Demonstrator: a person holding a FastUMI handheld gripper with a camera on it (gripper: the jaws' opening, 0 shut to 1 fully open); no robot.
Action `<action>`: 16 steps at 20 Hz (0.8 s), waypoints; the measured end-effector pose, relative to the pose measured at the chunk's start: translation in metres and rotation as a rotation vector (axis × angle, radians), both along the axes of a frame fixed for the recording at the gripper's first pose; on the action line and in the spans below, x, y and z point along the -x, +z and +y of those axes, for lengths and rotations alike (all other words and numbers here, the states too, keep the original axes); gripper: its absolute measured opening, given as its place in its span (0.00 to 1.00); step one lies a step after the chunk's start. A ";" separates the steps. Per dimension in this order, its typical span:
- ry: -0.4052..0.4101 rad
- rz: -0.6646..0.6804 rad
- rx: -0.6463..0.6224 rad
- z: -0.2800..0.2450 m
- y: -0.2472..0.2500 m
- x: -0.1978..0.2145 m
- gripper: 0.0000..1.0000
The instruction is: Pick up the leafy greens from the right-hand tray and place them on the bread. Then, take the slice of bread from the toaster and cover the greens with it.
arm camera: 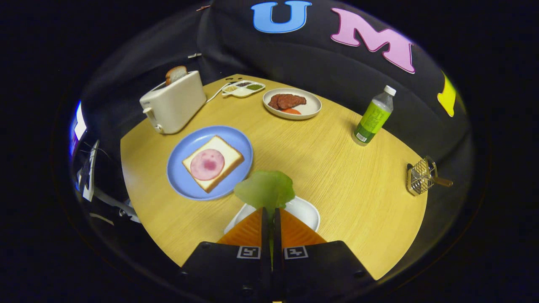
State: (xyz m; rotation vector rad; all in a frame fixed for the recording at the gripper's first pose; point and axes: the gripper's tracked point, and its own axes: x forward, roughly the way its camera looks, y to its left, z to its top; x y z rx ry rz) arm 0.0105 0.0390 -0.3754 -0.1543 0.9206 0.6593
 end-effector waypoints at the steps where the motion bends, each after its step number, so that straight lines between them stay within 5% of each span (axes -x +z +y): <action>1: -0.005 -0.008 -0.018 0.008 0.010 -0.001 0.06; 16: 0.133 -0.049 -0.064 0.142 0.044 -0.018 0.06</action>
